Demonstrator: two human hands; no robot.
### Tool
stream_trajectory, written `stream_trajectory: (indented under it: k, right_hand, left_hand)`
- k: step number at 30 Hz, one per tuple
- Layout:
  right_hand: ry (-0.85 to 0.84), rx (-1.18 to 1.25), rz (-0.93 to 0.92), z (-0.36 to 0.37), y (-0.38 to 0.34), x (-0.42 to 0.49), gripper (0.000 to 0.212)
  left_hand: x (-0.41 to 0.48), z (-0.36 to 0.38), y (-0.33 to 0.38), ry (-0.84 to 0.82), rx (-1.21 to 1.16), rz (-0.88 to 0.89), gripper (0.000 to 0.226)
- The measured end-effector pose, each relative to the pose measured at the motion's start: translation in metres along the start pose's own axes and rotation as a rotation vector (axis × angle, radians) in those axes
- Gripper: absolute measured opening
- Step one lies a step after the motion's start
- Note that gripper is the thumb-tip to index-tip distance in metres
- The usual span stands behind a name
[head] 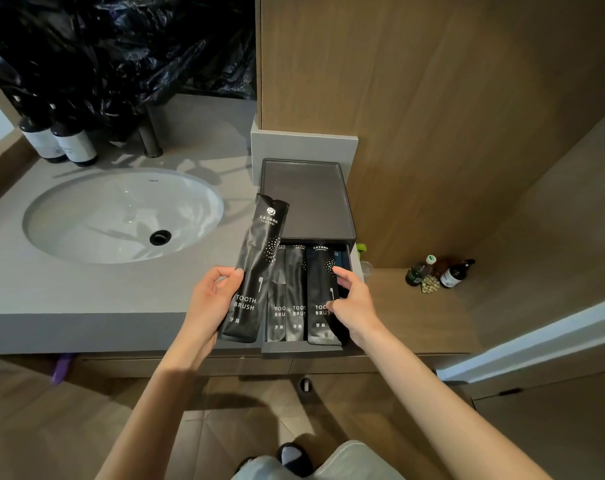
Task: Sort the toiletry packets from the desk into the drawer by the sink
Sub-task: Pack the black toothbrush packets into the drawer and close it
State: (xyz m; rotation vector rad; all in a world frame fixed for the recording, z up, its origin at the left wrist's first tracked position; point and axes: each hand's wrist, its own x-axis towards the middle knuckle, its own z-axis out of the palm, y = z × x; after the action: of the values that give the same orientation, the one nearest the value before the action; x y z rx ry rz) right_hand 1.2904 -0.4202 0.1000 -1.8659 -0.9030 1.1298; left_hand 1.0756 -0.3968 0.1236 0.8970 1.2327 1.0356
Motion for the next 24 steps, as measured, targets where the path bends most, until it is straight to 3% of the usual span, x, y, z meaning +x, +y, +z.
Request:
stream_trajectory:
  k: [9, 16, 20, 24]
  right_hand:
    - [-0.106, -0.157, -0.024, 0.009, -0.001, 0.014, 0.077]
    - [-0.179, -0.653, -0.238, 0.011, -0.001, 0.011, 0.081]
    - [-0.337, -0.728, -0.252, 0.009, -0.003, 0.011, 0.075]
    - [-0.351, -0.797, -0.272, 0.006, -0.002, 0.015, 0.072]
  left_hand:
    - [0.002, 0.006, 0.002, -0.016, -0.009, 0.000, 0.014]
    - [0.001, 0.007, 0.001, -0.019, -0.006, -0.010, 0.014]
    - [0.001, 0.009, 0.001, -0.029, -0.002, -0.011, 0.014]
    - [-0.002, 0.012, 0.002, -0.021, -0.003, -0.046, 0.012]
